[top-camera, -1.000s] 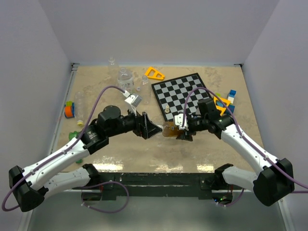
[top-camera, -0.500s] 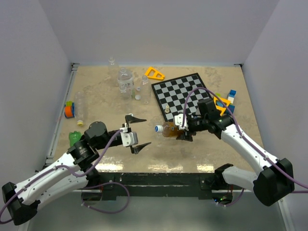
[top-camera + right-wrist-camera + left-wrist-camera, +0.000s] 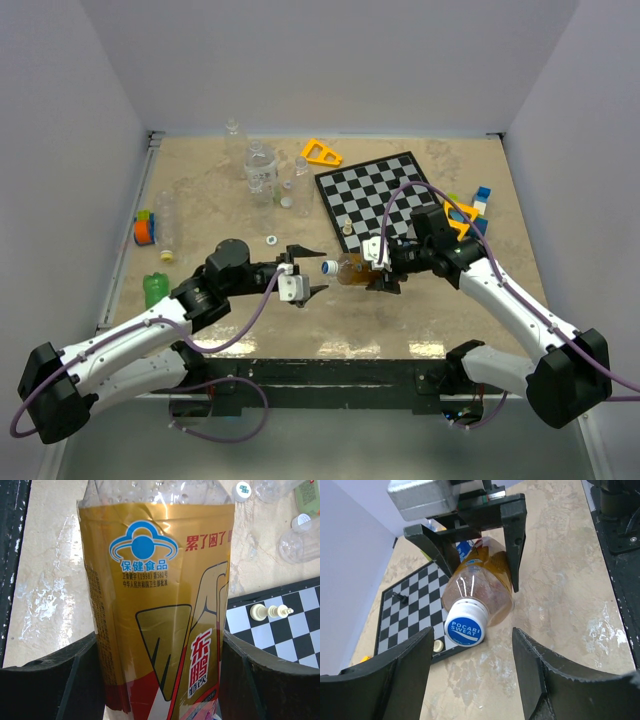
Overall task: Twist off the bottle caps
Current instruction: Unscrew the bottle cap from the plastic bottle, then place the bottle cap at the center of the board.
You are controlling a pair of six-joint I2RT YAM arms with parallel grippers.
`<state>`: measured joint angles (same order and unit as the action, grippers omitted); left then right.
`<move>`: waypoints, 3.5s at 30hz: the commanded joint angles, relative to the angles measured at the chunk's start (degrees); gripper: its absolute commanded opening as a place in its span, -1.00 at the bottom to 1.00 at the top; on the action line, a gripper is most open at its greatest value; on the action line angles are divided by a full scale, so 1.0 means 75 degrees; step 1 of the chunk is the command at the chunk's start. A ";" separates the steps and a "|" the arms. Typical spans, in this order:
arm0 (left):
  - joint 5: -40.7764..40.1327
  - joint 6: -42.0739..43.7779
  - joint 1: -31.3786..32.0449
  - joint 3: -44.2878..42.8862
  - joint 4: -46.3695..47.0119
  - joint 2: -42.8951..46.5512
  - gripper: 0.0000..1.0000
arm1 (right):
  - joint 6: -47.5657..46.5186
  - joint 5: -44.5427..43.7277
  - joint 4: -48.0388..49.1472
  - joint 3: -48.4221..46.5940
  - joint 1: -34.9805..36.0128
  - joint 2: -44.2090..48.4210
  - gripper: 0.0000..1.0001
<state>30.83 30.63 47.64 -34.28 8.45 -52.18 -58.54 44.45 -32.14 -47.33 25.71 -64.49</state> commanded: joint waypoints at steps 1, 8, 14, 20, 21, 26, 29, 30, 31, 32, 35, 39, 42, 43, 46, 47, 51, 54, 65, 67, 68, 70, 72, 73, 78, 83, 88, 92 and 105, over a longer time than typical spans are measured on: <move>0.0319 -0.0029 -0.0024 -0.0292 0.0854 0.0090 0.35 | -0.0069 0.0062 0.0032 -0.0006 -0.0018 0.0114 -0.88; 0.0413 -0.0006 -0.0012 -0.0386 0.0714 -0.0120 -0.09 | -0.0057 0.0051 0.0032 -0.0006 -0.0018 0.0126 -0.88; 0.0436 -0.0018 -0.0024 -0.0503 0.0550 -0.0202 -0.46 | -0.0057 0.0039 0.0043 -0.0006 -0.0007 0.0126 -0.87; 0.0320 -0.0997 -0.0024 -0.0830 0.0280 -0.0284 -1.00 | -0.0046 0.0039 0.0032 -0.0006 -0.0007 0.0126 -0.88; 0.0099 -0.1664 -0.0024 -0.0971 0.0210 -0.0319 -1.00 | -0.0057 0.0050 0.0032 -0.0017 -0.0018 0.0126 -0.88; -0.1694 -0.5659 -0.0024 -0.2959 -0.1985 -0.0810 -1.00 | -0.0057 0.0039 0.0043 0.0006 -0.0018 0.0126 -0.88; -0.2504 -0.7373 -0.0035 -0.4226 -0.3514 -0.1303 -1.00 | -0.0057 0.0062 0.0043 -0.0017 -0.0007 0.0056 -0.88; -0.2563 -0.7772 -0.0035 -0.4404 -0.3784 -0.1420 -1.00 | -0.0057 0.0039 0.0032 -0.0017 -0.0007 0.0021 -0.88; -0.2633 -0.8159 -0.0035 -0.4475 -0.3926 -0.1491 -1.00 | -0.0069 0.0039 0.0032 -0.0029 -0.0007 0.0032 -0.88; -0.2704 -0.8394 -0.0024 -0.4487 -0.3997 -0.1549 -1.00 | -0.0058 0.0039 0.0032 -0.0029 -0.0007 0.0044 -0.88; -0.2832 -0.8444 -0.0024 -0.4348 -0.4044 -0.1597 -1.00 | -0.0022 0.0015 0.0067 0.0006 -0.0007 0.0149 -0.88; -0.3394 -0.8140 -0.0035 -0.4137 -0.3939 -0.1270 -1.00 | -0.0011 0.0015 0.0067 0.0006 -0.0007 0.0103 -0.88; -0.3606 -0.8034 -0.0024 -0.3996 -0.3869 -0.1058 -1.00 | -0.0022 0.0015 0.0067 0.0006 -0.0007 0.0079 -0.88; -0.3665 -0.8010 -0.0035 -0.3937 -0.3845 -0.0988 -1.00 | -0.0034 0.0027 0.0067 -0.0005 -0.0007 0.0079 -0.88; -0.3887 -0.7940 -0.0035 -0.3715 -0.3810 -0.0824 -1.00 | -0.0034 0.0015 0.0055 -0.0006 -0.0007 0.0056 -0.88; -0.3923 -0.7917 -0.0035 -0.3656 -0.3810 -0.0800 -1.00 | -0.0034 0.0015 0.0055 -0.0017 -0.0007 0.0056 -0.88; -0.3993 -0.7881 -0.0024 -0.3503 -0.3822 -0.0777 -1.00 | -0.0022 0.0027 0.0055 -0.0029 -0.0007 0.0044 -0.88; -0.4064 -0.7893 -0.0024 -0.3340 -0.3763 -0.0695 -1.00 | -0.0057 0.0050 0.0008 -0.0041 -0.0007 0.0032 -0.88; -0.3573 -0.8852 -0.0024 -0.1092 -0.1984 -0.0319 -1.00 | -0.0210 0.0214 -0.0214 -0.0170 -0.0007 0.0126 -0.88; -0.3338 -0.9099 -0.0024 -0.0669 -0.1457 -0.0495 -1.00 | -0.0222 0.0214 -0.0215 -0.0170 -0.0018 0.0161 -0.87; -0.3291 -0.9170 -0.0024 -0.0493 -0.1246 -0.0646 -1.00 | -0.0222 0.0226 -0.0215 -0.0170 -0.0018 0.0173 -0.88; -0.3243 -0.9310 -0.0024 -0.0270 -0.0718 -0.0986 -1.00 | -0.0222 0.0226 -0.0215 -0.0170 -0.0018 0.0184 -0.88; -0.3348 -0.9322 0.0000 -0.0210 -0.0576 -0.1384 -1.00 | -0.0222 0.0238 -0.0226 -0.0170 -0.0018 0.0173 -0.88; -0.3407 -0.9299 0.0012 -0.0210 -0.0506 -0.1583 -1.00 | -0.0233 0.0238 -0.0238 -0.0181 -0.0030 0.0184 -0.88; -0.3817 -0.9159 0.0082 -0.0479 -0.0295 -0.2626 -1.00 | -0.0222 0.0238 -0.0226 -0.0158 -0.0018 0.0243 -0.87; -0.4075 -0.9006 0.0105 -0.1041 -0.0236 -0.3704 -1.00 | -0.0233 0.0250 -0.0226 -0.0158 -0.0018 0.0267 -0.87; -0.4075 -0.9041 0.0105 -0.1604 -0.0061 -0.4607 -1.00 | -0.0233 0.0250 -0.0238 -0.0158 -0.0018 0.0302 -0.87; -0.3923 -0.9123 0.0117 -0.1932 0.0069 -0.5240 -1.00 | -0.0233 0.0238 -0.0238 -0.0146 -0.0018 0.0313 -0.87; -0.3911 -0.9147 0.0105 -0.2238 -0.0060 -0.5793 -0.22 | -0.0233 0.0238 -0.0226 -0.0146 -0.0018 0.0325 -0.87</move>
<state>1.65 -37.50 48.14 -49.17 6.28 -96.55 -59.66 44.58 -33.41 -47.33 25.50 -63.57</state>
